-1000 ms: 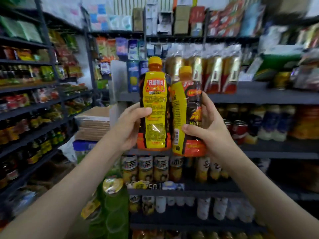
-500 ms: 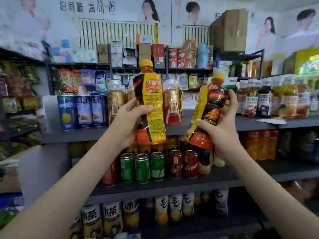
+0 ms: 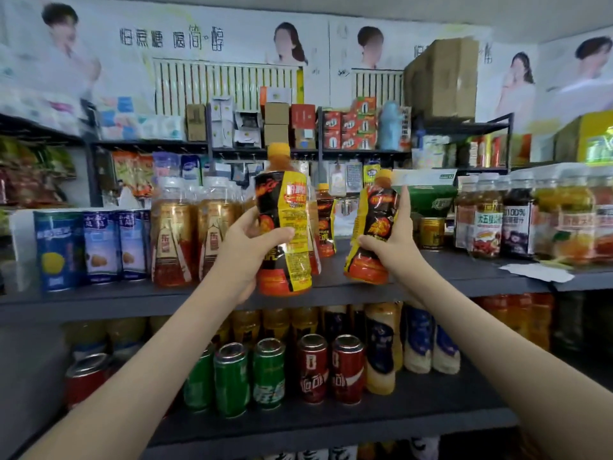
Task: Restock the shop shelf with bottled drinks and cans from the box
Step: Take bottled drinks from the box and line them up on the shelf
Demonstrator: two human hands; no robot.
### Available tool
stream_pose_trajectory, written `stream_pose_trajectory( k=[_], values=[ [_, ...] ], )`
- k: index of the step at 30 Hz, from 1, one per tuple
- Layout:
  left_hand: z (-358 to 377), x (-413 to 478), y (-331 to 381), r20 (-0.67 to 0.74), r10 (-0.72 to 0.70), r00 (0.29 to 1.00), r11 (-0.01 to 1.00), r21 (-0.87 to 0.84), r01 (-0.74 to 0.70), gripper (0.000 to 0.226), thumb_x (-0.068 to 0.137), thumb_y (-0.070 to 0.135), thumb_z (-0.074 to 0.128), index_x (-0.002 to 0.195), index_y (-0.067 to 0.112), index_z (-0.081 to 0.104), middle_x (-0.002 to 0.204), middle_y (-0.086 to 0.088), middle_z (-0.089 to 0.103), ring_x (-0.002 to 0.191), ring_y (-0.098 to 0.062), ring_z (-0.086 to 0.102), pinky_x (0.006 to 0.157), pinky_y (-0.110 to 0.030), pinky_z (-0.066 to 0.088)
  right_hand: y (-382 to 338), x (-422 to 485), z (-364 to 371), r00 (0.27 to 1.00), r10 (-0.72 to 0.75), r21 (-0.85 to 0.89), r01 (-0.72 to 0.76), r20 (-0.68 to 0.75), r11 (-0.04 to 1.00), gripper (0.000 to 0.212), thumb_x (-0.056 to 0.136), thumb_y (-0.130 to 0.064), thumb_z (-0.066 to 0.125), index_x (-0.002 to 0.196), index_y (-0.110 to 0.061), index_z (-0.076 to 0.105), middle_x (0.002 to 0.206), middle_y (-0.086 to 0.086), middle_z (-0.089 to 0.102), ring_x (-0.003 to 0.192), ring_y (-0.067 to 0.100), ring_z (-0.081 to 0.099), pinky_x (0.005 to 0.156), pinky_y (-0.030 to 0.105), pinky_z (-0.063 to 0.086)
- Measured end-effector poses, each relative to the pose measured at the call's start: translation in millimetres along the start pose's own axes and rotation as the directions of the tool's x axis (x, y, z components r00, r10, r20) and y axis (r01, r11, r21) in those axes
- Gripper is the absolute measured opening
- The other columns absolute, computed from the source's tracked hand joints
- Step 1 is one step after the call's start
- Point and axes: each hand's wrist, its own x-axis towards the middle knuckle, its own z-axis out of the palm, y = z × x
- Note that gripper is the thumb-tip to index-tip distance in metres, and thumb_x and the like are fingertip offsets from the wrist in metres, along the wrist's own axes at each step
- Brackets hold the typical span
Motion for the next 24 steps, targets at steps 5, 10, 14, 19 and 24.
stream_pose_trajectory(
  k=[5, 10, 14, 19, 24],
  values=[
    [31.9, 12.1, -15.4, -0.139, -0.003, 0.990, 1.000, 0.000, 0.003, 0.058, 0.078, 0.006, 0.073, 0.132, 0.011, 0.051, 0.116, -0.010, 0.066, 0.097, -0.024, 0.068, 0.075, -0.042, 0.056, 36.6, 34.9, -7.1, 0.990, -0.042, -0.048, 0.049, 0.136, 0.998, 0.115, 0.078, -0.008, 0.074, 0.150, -0.029, -0.013, 0.155, 0.012, 0.006, 0.143, 0.025, 0.009, 0.116, 0.048, 0.014],
    [59.9, 15.4, -24.0, -0.268, -0.002, 0.963, 1.000, -0.011, -0.001, 0.057, 0.080, 0.005, 0.072, 0.132, 0.014, 0.050, 0.120, -0.009, 0.065, 0.095, -0.021, 0.068, 0.074, -0.040, 0.056, 62.0, 53.7, -7.6, 0.933, -0.163, -0.104, 0.206, 0.322, 0.973, 0.115, 0.081, -0.014, 0.074, 0.148, -0.030, -0.018, 0.158, 0.007, 0.001, 0.143, 0.024, 0.009, 0.115, 0.042, 0.012],
    [69.4, 14.1, -24.8, -0.327, -0.015, 0.945, 1.000, -0.005, 0.014, 0.055, 0.082, 0.004, 0.069, 0.130, 0.022, 0.048, 0.114, 0.000, 0.063, 0.080, -0.009, 0.068, 0.064, -0.031, 0.054, 72.3, 65.5, -5.9, 0.871, -0.125, -0.098, 0.193, 0.475, 0.976, 0.121, 0.081, -0.019, 0.075, 0.135, -0.045, -0.030, 0.158, 0.006, -0.005, 0.142, 0.025, 0.015, 0.111, 0.043, 0.022],
    [58.9, 20.2, -24.9, -0.367, 0.002, 0.930, 0.999, 0.046, 0.016, 0.061, 0.080, 0.006, 0.071, 0.136, 0.013, 0.047, 0.116, -0.004, 0.065, 0.085, -0.014, 0.070, 0.062, -0.031, 0.055, 76.6, 84.7, -9.5, 0.784, -0.069, -0.042, 0.120, 0.616, 0.992, 0.124, 0.080, 0.002, 0.070, 0.143, -0.035, -0.030, 0.141, 0.002, 0.029, 0.125, 0.023, 0.045, 0.103, 0.040, 0.039],
    [48.2, 25.1, -24.5, -0.351, 0.015, 0.936, 0.998, 0.062, 0.007, 0.070, 0.078, 0.008, 0.074, 0.140, 0.011, 0.041, 0.125, -0.005, 0.062, 0.100, -0.020, 0.067, 0.070, -0.036, 0.055, 85.1, 94.5, -2.4, 0.773, 0.153, -0.007, -0.188, 0.615, 0.982, 0.135, 0.073, 0.002, 0.078, 0.142, -0.037, -0.032, 0.142, 0.004, 0.042, 0.107, 0.021, 0.059, 0.096, 0.046, 0.047]
  ],
)
